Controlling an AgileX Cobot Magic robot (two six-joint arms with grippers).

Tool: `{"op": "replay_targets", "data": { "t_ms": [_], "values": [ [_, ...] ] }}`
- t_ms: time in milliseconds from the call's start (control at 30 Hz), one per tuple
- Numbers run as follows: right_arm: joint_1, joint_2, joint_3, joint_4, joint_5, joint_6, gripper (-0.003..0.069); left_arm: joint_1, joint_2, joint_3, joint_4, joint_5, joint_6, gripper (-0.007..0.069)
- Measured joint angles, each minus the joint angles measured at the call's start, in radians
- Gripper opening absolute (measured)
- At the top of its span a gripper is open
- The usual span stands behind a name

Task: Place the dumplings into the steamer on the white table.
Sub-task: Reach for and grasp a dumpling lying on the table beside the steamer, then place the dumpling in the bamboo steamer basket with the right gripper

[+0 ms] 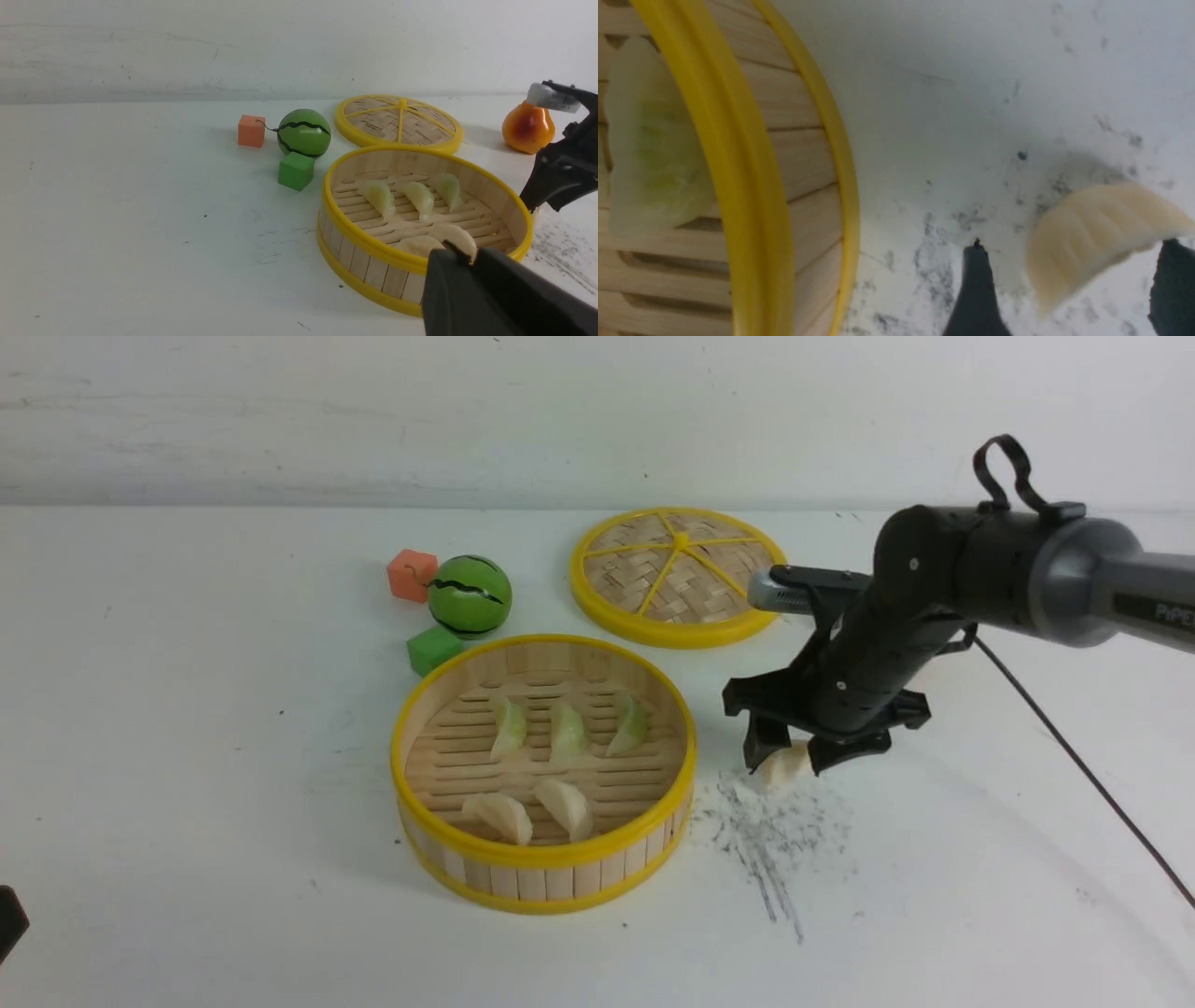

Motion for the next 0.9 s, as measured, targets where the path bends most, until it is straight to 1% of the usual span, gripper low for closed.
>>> {"op": "replay_targets", "data": {
  "t_ms": [100,167,233,300,367,400,533,633,733,867,900],
  "values": [
    [0.007,0.016,0.000,-0.008,-0.030,0.000,0.0462,0.000,0.000,0.000,0.000,0.000,0.000,0.0066],
    [0.016,0.031,0.000,-0.035,-0.045,0.000,0.0425,0.000,0.000,0.001,0.000,0.000,0.000,0.0067],
    [0.024,0.034,0.000,-0.074,-0.050,0.000,0.0367,0.000,0.000,0.001,0.001,0.002,0.000,0.0067],
    [0.030,0.036,-0.001,-0.116,-0.050,0.000,0.0288,0.000,0.000,0.001,0.001,0.002,0.000,0.0067],
    [0.030,0.036,-0.001,-0.138,-0.048,-0.001,0.0211,0.000,0.000,0.001,0.002,0.002,0.000,0.0068],
    [0.030,0.036,-0.001,-0.140,-0.047,-0.004,0.0188,0.000,0.000,0.001,0.005,0.002,0.000,0.0069],
    [0.032,0.032,-0.002,-0.158,-0.040,-0.005,0.0190,0.000,0.000,0.001,0.011,0.002,0.000,0.0070],
    [0.033,0.005,0.001,-0.168,0.009,-0.031,0.0190,0.000,0.000,0.001,0.011,0.003,0.000,0.0070],
    [0.042,-0.066,0.002,-0.153,0.040,-0.106,0.0190,0.000,0.000,0.001,0.013,0.003,0.000,0.0070],
    [0.083,-0.181,0.002,-0.036,0.042,-0.261,0.0190,0.000,0.000,0.001,0.018,0.001,0.000,0.0070],
    [0.100,-0.197,0.001,0.021,0.036,-0.321,0.0190,0.000,0.000,0.001,0.019,0.001,0.000,0.0070]
  ]
}}
